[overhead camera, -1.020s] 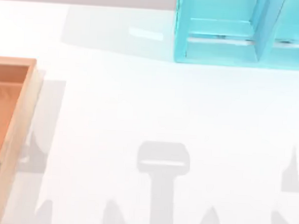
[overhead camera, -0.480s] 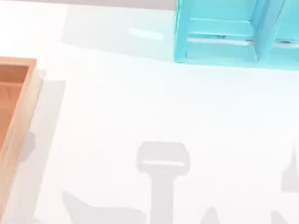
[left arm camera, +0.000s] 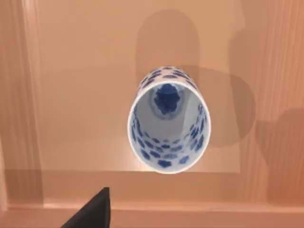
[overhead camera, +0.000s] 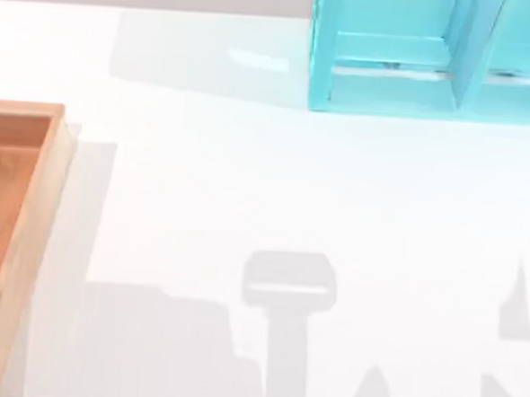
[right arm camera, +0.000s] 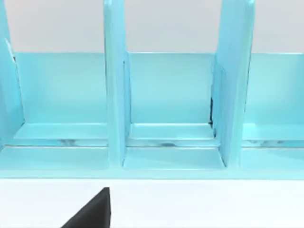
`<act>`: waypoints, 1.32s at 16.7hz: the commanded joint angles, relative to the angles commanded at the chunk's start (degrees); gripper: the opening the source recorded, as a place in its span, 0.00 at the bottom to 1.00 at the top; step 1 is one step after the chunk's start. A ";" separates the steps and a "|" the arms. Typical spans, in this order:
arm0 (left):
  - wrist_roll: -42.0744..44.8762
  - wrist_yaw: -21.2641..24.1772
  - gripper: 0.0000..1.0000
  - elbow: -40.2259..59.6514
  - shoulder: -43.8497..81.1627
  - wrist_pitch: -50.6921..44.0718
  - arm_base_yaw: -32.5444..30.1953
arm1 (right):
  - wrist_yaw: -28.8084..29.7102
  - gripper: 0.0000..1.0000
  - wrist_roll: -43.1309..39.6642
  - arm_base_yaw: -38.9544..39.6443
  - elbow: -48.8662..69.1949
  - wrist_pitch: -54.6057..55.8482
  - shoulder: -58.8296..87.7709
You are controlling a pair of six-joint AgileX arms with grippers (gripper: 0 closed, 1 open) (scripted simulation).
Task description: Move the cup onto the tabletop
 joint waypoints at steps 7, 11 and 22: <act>1.08 -0.02 1.00 4.18 4.68 -4.33 1.03 | 0.00 1.00 0.00 0.00 0.00 0.00 0.00; 0.92 -0.02 1.00 1.99 5.08 -1.93 0.88 | 0.00 1.00 0.00 0.00 0.00 0.00 0.00; 1.45 -0.02 1.00 -13.35 10.79 19.31 1.31 | 0.00 1.00 0.00 0.00 0.00 0.00 0.00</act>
